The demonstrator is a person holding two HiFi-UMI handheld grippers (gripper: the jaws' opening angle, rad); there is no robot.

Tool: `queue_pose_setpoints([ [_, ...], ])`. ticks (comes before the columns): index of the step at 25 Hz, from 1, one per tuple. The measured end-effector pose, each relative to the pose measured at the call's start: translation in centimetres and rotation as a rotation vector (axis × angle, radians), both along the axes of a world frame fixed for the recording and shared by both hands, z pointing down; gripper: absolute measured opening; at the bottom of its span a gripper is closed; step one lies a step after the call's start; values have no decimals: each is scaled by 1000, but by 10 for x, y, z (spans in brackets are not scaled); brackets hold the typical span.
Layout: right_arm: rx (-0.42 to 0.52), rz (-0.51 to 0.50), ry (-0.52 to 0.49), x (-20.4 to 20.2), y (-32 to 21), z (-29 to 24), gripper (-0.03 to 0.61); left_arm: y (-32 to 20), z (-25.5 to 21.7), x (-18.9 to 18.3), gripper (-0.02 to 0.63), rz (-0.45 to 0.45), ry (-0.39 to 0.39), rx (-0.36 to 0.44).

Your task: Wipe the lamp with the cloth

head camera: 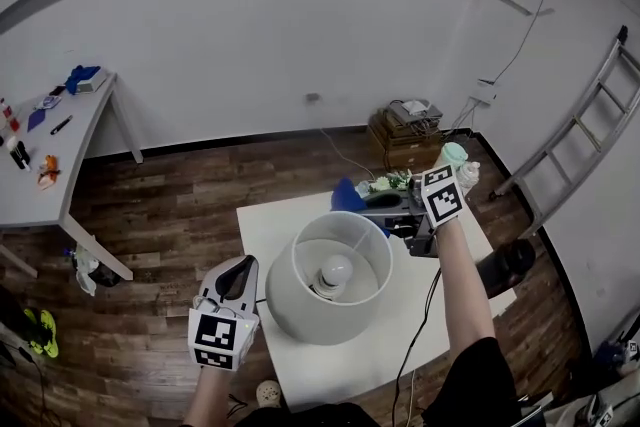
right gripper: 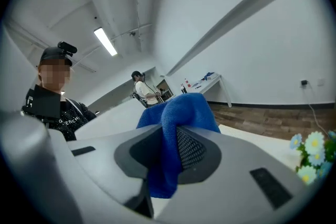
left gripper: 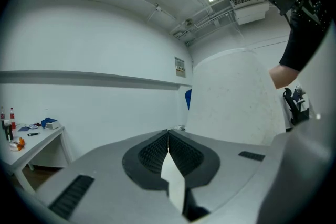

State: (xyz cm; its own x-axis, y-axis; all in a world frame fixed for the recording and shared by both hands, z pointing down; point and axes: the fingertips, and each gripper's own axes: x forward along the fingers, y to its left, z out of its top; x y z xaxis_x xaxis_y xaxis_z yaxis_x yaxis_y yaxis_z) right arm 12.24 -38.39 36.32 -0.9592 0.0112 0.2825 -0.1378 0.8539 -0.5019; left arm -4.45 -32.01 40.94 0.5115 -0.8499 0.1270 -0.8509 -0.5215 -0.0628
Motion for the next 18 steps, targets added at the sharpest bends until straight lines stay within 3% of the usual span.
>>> queue_pose_setpoints([
  [7,-106,17,116,5,-15,59,75,5,17,7,11,6,-1,-41],
  [11,-79,-17,218,8,-21,66,75,8,16,10,12,8,25,-46],
  [14,6,-66,174,-6,-32,23,75,9,12,8,11,6,31,-37],
  [18,98,-180,-2,-45,-32,-58,75,10,11,2,11,-12,34,-32],
])
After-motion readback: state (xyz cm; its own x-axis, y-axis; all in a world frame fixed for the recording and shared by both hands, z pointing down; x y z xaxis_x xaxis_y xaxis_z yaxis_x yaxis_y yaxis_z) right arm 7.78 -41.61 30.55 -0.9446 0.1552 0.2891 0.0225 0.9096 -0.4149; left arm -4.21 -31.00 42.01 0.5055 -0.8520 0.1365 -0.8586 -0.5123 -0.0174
